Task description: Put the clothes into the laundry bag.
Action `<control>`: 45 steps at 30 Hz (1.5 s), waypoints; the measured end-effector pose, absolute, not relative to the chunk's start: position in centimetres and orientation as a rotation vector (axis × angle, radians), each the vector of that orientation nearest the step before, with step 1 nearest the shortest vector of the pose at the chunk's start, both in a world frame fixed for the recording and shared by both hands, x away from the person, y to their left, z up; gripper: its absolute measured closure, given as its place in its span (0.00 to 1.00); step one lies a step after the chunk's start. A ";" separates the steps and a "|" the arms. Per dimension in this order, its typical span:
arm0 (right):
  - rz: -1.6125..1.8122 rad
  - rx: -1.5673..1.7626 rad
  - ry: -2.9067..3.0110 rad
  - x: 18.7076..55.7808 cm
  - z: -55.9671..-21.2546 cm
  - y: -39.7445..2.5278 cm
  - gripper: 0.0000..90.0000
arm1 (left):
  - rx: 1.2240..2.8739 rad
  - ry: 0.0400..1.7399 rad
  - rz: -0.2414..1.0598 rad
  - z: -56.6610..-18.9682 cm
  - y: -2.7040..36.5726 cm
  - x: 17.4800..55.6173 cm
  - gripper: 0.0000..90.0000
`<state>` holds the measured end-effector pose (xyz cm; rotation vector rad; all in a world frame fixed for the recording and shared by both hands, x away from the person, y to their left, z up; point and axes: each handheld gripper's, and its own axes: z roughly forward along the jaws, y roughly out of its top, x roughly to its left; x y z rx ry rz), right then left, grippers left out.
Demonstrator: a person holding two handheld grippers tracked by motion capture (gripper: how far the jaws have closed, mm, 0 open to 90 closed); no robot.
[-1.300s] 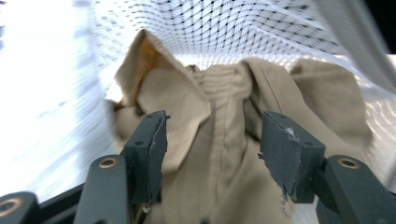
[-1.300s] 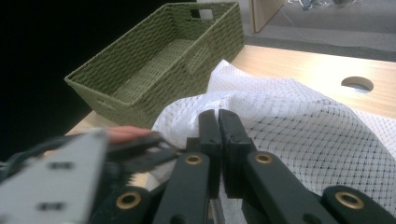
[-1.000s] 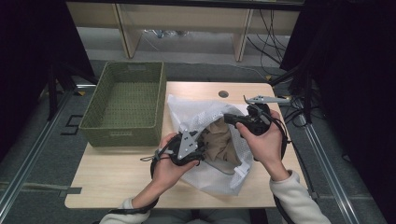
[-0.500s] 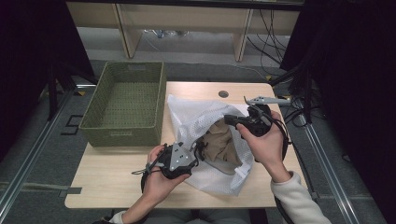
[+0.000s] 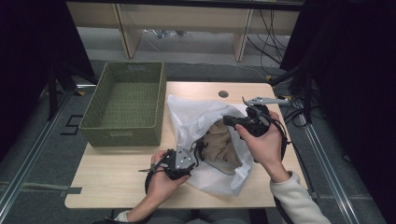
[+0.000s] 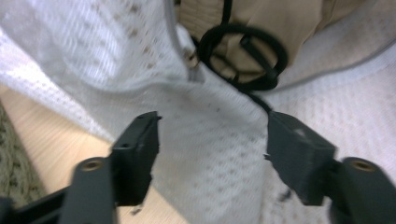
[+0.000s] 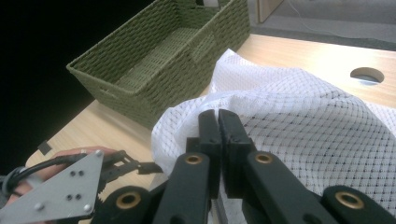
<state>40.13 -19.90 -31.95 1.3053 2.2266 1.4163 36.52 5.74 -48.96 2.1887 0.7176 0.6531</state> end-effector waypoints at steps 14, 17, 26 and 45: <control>1.412 1.307 2.240 40.2 -32.2 -19.6 1.00 | 2.298 0.660 0.614 -49.9 4.4 36.6 0.36; 1.405 1.278 2.237 40.2 -32.1 -19.7 1.00 | 2.314 0.654 0.607 -50.1 4.3 37.1 0.54; 1.408 1.300 2.234 40.2 -32.1 -19.8 1.00 | 2.285 0.663 0.544 -49.3 6.0 37.4 0.99; 1.142 1.307 2.527 39.2 -37.5 -17.9 1.00 | 2.005 0.942 0.448 -49.0 14.8 33.9 0.95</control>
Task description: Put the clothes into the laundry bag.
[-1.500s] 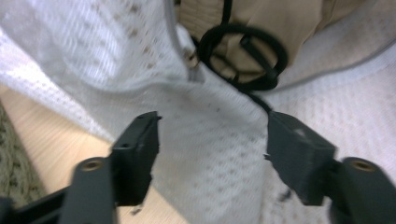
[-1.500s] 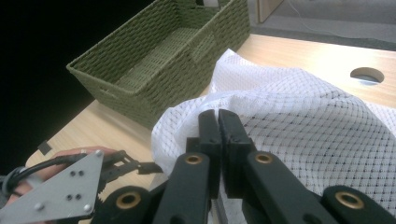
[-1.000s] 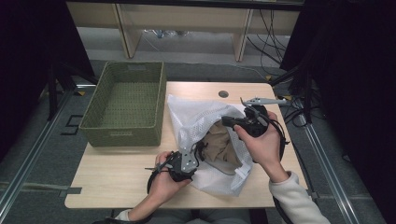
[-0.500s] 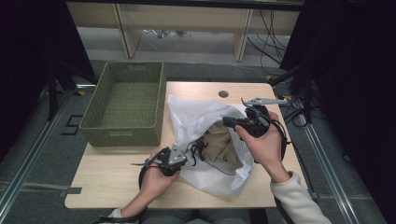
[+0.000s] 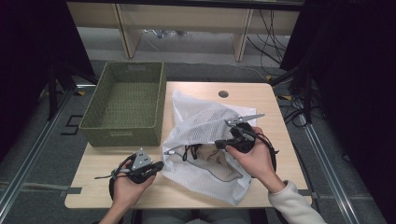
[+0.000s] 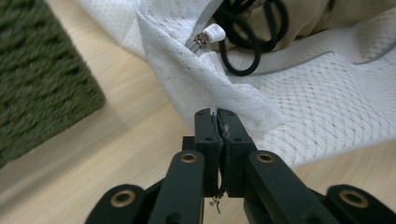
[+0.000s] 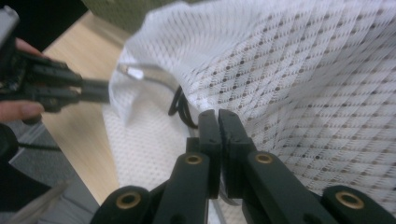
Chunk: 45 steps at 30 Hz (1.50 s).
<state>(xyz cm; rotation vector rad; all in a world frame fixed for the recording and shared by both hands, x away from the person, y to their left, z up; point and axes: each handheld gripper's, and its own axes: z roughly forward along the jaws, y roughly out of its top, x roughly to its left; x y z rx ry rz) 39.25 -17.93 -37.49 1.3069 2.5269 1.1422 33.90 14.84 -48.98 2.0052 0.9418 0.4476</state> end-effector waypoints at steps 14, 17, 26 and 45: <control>0.941 1.305 2.697 37.9 -40.4 -17.9 1.00 | 2.040 0.951 0.430 -49.4 15.3 33.7 0.99; 0.903 1.289 2.729 37.5 -41.2 -18.1 1.00 | 2.034 0.961 0.430 -49.5 15.6 33.7 0.98; 0.843 1.339 2.762 37.2 -42.9 -18.1 1.00 | 2.025 0.948 0.430 -48.7 16.0 32.9 0.68; 0.743 1.355 2.781 37.9 -45.1 -18.2 1.00 | 2.275 0.854 0.400 -49.9 12.3 36.3 0.81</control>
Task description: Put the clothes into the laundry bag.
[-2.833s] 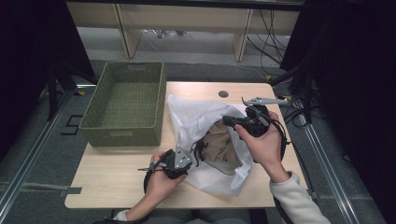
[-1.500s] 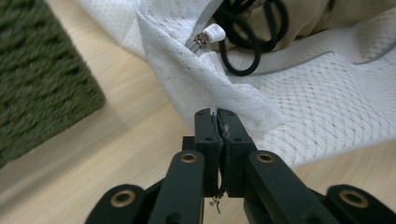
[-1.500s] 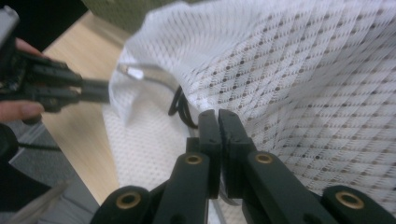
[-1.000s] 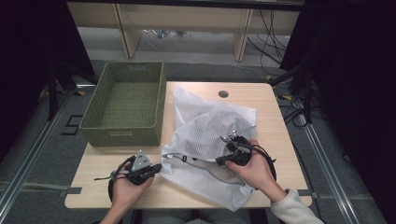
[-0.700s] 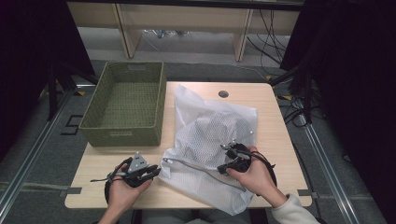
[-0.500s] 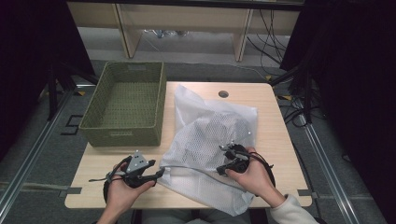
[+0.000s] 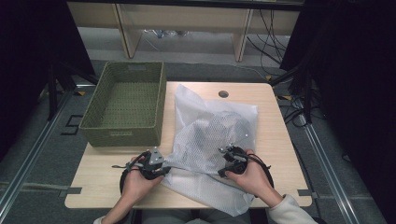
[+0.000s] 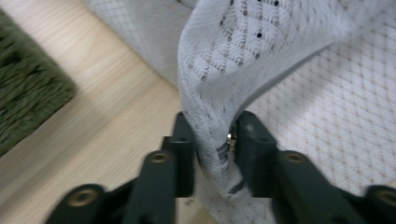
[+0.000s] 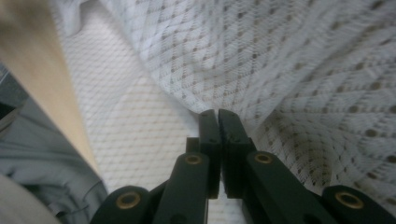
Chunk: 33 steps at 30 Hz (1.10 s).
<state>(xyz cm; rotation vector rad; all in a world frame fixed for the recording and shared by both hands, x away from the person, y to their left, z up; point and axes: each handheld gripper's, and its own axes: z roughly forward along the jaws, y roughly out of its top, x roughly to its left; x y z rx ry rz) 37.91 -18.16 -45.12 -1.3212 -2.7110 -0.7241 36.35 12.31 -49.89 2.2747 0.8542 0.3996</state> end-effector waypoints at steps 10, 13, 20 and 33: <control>-0.733 -1.501 -2.719 40.4 -45.5 -20.6 1.00 | 2.272 0.783 0.308 -49.7 9.4 38.1 0.89; -0.743 -1.560 -2.757 41.6 -45.5 -21.6 1.00 | 2.266 0.745 0.268 -49.6 7.7 39.1 0.90; -0.774 -1.704 -2.707 42.9 -45.4 -23.6 1.00 | 2.258 0.677 0.226 -48.7 5.2 39.9 0.89; -0.728 -1.334 -2.738 39.1 -45.4 -21.5 0.99 | 2.220 0.731 0.117 -49.1 11.9 36.0 0.81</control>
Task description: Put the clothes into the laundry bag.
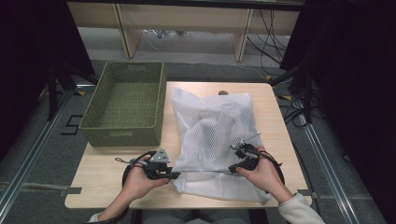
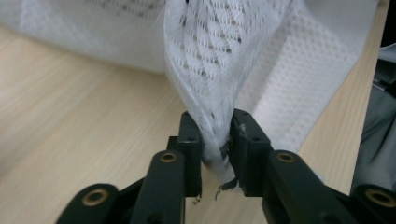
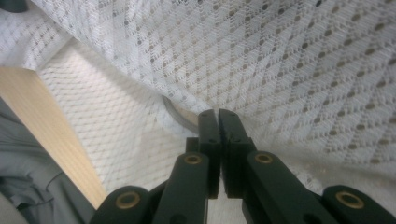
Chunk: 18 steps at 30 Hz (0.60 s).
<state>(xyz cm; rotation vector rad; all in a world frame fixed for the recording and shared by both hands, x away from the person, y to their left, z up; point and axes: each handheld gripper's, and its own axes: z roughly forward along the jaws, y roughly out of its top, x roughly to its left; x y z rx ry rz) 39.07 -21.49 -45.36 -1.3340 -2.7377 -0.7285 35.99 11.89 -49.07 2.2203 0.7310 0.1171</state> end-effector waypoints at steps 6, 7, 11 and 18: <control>-0.739 -1.344 -2.787 39.0 -45.0 -20.4 0.94 | 2.209 0.786 0.180 -49.2 13.5 35.2 0.66; -0.763 -1.347 -2.781 38.8 -44.6 -20.3 0.93 | 2.204 0.797 0.190 -49.2 13.7 35.1 0.65; -0.900 -1.335 -2.770 37.9 -42.9 -19.6 0.89 | 2.198 0.803 0.193 -49.1 14.1 34.5 0.63; -1.051 -1.227 -2.759 36.8 -41.2 -17.1 0.88 | 2.181 0.802 0.181 -49.4 13.7 33.6 0.57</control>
